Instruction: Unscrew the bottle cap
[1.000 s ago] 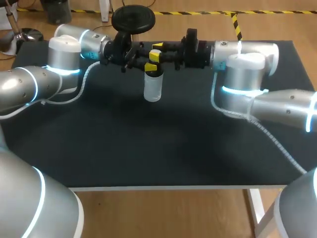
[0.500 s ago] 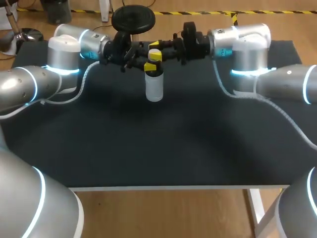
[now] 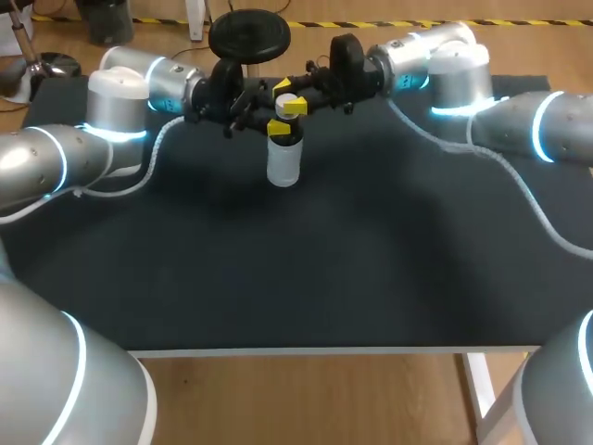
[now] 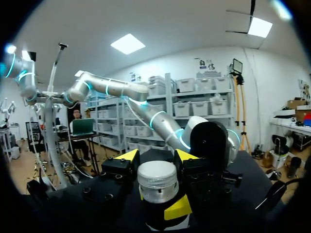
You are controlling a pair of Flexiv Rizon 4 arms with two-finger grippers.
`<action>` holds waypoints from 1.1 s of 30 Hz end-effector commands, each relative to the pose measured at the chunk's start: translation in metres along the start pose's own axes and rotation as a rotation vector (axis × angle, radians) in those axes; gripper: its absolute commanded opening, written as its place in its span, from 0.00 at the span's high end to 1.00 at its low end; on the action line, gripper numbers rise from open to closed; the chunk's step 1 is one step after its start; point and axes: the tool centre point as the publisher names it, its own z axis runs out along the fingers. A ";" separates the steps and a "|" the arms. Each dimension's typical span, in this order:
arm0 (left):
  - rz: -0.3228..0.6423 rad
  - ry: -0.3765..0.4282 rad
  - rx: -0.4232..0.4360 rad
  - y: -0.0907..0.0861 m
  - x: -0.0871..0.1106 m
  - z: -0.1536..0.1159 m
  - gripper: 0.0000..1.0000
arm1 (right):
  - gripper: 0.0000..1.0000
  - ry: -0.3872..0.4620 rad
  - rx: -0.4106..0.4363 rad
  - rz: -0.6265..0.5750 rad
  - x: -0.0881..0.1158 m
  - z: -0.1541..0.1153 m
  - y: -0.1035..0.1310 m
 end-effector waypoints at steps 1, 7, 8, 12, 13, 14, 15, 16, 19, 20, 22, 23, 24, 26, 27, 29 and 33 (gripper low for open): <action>0.001 -0.007 -0.003 -0.002 -0.002 0.000 1.00 | 1.00 0.858 0.006 -0.009 -0.005 0.002 0.001; 0.001 -0.007 -0.003 -0.002 -0.002 0.000 1.00 | 1.00 0.722 -0.013 -0.031 -0.019 -0.005 0.017; 0.001 -0.007 -0.003 -0.002 -0.002 0.000 1.00 | 1.00 0.697 -0.012 -0.041 -0.022 -0.009 0.021; 0.001 -0.007 -0.003 -0.002 -0.002 0.000 1.00 | 1.00 0.536 0.009 -0.040 -0.034 -0.032 0.033; 0.001 -0.007 -0.003 -0.002 -0.002 0.000 1.00 | 1.00 0.504 0.016 -0.037 -0.035 -0.042 0.034; 0.001 -0.007 -0.003 -0.002 -0.002 0.000 1.00 | 1.00 0.450 0.034 -0.030 -0.037 -0.052 0.034; 0.001 -0.007 -0.003 -0.002 -0.002 0.000 1.00 | 1.00 0.391 0.046 -0.019 -0.036 -0.066 0.033; 0.001 -0.007 -0.003 -0.002 -0.002 0.000 1.00 | 1.00 0.344 0.056 -0.007 -0.035 -0.079 0.030; 0.001 -0.007 -0.003 -0.002 -0.002 0.000 1.00 | 1.00 0.154 0.113 0.044 -0.039 -0.118 0.014; 0.001 -0.007 -0.003 -0.002 -0.002 0.000 1.00 | 1.00 0.085 0.127 0.061 -0.038 -0.131 0.007; 0.001 -0.007 -0.003 -0.002 -0.002 0.000 1.00 | 1.00 -0.034 0.172 0.098 -0.034 -0.158 -0.011; 0.001 -0.007 -0.003 -0.002 -0.002 0.000 1.00 | 1.00 -0.096 0.185 0.117 -0.032 -0.171 -0.021; 0.001 -0.007 -0.003 -0.002 -0.002 0.000 1.00 | 1.00 -0.136 0.210 0.136 -0.029 -0.182 -0.031; 0.001 -0.007 -0.003 -0.002 -0.002 0.000 1.00 | 1.00 -0.224 0.241 0.168 -0.026 -0.202 -0.049; 0.001 -0.007 -0.003 -0.002 -0.002 0.000 1.00 | 1.00 -0.253 0.255 0.183 -0.022 -0.212 -0.057; 0.001 -0.007 -0.003 -0.002 -0.002 0.000 1.00 | 1.00 -0.315 0.272 0.217 -0.017 -0.230 -0.072; 0.001 -0.007 -0.003 -0.002 -0.002 0.000 1.00 | 1.00 -0.397 0.286 0.273 -0.010 -0.256 -0.100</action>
